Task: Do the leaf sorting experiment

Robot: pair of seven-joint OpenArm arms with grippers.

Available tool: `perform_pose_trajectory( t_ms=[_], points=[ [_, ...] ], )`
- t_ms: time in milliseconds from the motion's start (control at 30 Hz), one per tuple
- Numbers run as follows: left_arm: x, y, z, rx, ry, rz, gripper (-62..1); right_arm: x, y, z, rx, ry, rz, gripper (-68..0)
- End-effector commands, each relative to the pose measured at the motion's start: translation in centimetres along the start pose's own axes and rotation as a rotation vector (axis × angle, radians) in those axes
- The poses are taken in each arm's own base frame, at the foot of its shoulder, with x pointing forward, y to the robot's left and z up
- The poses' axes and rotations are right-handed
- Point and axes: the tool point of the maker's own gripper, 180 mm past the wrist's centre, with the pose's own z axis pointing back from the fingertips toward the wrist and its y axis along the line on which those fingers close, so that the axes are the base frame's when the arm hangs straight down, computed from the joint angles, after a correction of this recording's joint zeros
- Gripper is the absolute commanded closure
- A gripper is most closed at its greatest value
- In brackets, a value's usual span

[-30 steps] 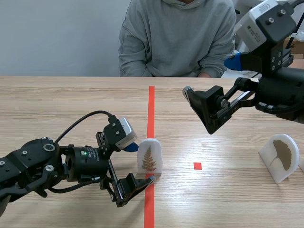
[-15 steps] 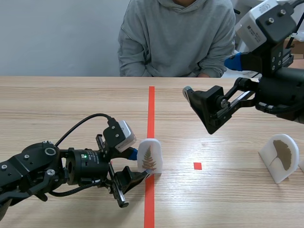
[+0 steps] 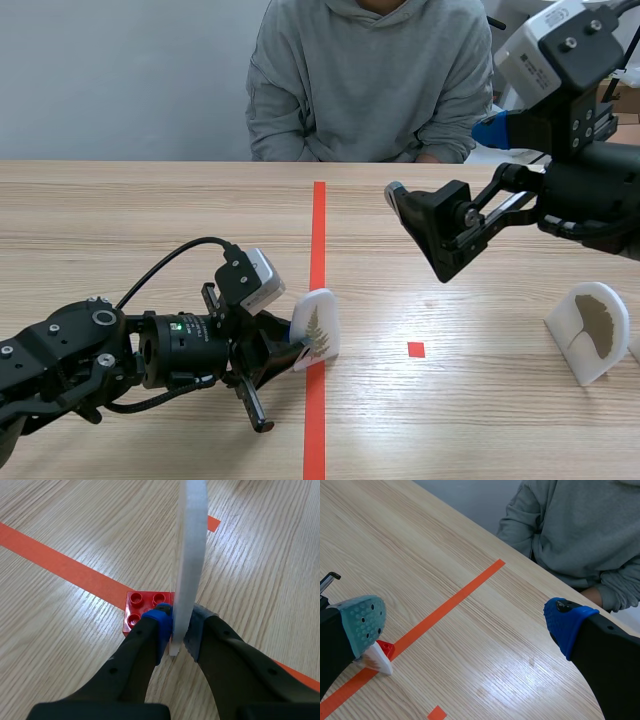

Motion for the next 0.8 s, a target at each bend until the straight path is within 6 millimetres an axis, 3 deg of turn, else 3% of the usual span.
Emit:
perform_pose_trajectory(
  t_ms=[0,200,400,567,767],
  points=[
    [1.3,0.2,-0.1,0.001,-0.041,-0.007,-4.6,0.7,-0.6,0.1,-0.014,-0.029,0.0,-66.7],
    [1.6,0.2,-0.1,0.002,-0.055,0.012,-4.6,0.7,-0.6,0.1,-0.014,-0.029,0.0,-66.7],
    [4.0,0.9,0.2,0.018,-0.114,0.048,-4.6,0.7,-0.6,0.1,-0.014,-0.029,0.0,-66.7],
    [6.3,3.1,1.3,0.077,-0.16,0.1,-4.6,0.7,-0.6,0.1,-0.014,-0.029,0.0,-66.7],
    [6.9,8.3,4.7,0.226,-0.214,0.222,-4.6,0.7,-0.6,0.1,-0.014,-0.029,0.0,-66.7]
  ],
)
